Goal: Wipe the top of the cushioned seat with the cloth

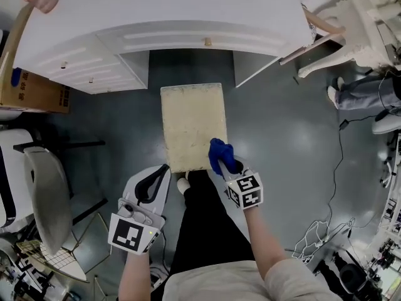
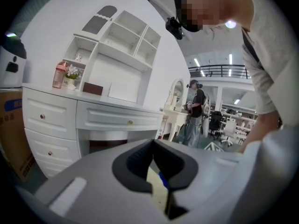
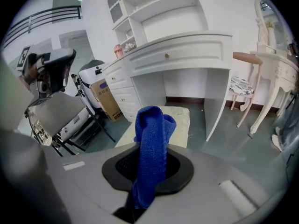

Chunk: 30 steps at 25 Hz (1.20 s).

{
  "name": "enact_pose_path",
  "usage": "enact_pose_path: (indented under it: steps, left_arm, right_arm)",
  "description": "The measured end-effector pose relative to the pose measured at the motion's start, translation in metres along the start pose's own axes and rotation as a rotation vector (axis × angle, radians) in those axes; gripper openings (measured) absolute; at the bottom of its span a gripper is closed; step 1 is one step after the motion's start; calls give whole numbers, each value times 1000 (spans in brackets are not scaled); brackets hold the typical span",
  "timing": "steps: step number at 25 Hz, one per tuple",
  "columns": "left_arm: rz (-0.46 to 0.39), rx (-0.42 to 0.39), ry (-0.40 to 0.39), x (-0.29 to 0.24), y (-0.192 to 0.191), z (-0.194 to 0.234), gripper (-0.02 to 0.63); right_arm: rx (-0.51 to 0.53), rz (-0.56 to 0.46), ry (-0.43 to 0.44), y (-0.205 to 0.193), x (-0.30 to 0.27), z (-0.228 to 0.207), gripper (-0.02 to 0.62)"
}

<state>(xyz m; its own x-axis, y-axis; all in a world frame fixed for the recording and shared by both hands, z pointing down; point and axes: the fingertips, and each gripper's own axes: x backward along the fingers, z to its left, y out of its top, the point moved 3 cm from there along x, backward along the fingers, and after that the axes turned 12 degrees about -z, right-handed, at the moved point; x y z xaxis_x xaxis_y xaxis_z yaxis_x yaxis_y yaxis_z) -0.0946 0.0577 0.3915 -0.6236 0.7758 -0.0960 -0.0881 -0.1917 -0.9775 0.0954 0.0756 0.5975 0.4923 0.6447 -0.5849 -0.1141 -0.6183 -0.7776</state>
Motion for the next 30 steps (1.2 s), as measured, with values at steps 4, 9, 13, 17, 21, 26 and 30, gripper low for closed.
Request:
enact_pose_path:
  steps: [4, 9, 13, 17, 21, 26, 30]
  left_arm:
    - [-20, -19, -15, -2, 28, -8, 0]
    - [-39, -24, -25, -3, 67, -23, 0]
    - [-69, -39, -26, -2, 100, -31, 0]
    - [-105, -55, -23, 1, 133, -39, 0]
    - [-136, -67, -22, 7, 161, -52, 0]
    - [-171, -90, -30, 14, 190, -66, 0]
    - [-201, -104, -37, 22, 211, -77, 0]
  right_arm:
    - [0, -84, 33, 55, 24, 13, 43]
    - [9, -184, 77, 125, 67, 35, 43]
    - [30, -255, 113, 175, 98, 57, 43]
    - [58, -334, 143, 224, 131, 75, 43]
    - [83, -418, 162, 264, 166, 88, 43]
    - [138, -503, 180, 301, 208, 106, 43]
    - [187, -565, 192, 323, 238, 125, 44]
